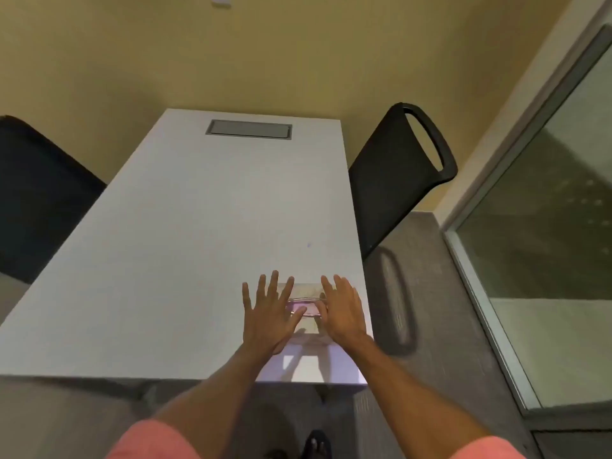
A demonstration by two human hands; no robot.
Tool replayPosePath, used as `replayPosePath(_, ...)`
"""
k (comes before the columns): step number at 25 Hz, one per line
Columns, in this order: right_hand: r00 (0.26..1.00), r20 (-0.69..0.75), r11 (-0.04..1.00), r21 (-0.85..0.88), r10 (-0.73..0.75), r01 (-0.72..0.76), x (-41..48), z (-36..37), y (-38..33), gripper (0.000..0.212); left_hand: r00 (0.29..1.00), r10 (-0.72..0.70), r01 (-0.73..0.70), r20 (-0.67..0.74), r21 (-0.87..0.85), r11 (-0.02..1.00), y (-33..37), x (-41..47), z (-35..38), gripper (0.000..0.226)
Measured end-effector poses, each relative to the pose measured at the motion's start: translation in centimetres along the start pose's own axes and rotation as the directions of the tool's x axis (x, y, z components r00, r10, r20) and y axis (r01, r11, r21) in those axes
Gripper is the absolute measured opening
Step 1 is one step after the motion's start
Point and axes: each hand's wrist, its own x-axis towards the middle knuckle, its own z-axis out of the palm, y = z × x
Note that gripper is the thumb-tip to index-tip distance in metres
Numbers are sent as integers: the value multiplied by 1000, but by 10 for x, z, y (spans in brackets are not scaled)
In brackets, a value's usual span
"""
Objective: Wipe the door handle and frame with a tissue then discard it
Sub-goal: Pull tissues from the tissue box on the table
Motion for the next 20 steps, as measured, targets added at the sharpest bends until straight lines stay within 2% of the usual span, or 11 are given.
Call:
replayPosePath(3,999,-39,997,71,-34,37,4,7,-1,47,1000,-13,14,-12,34,999,-5,4,10,84)
replayPosePath(6,996,-63,980,187,-59,70,11,13,-5,23,1000,-19,19,12,30,999,-11,13,18,82)
replayPosePath(9,999,-46,968,249,1,11,20,11,-12,9,999,0,0,50,16,1000,-16,26,31,78)
replayPosePath(11,1000,-12,986,167,16,-14,24,12,-13,10,996,2,-3,95,8,1000,-18,30,44,74)
replayPosePath(14,995,20,993,-67,-97,98,28,16,-15,17,995,-14,14,100,-4,1000,-21,29,59,70)
replayPosePath(20,991,65,976,-174,-119,129,32,12,-16,20,999,-15,15,47,-5,1000,-19,26,65,70)
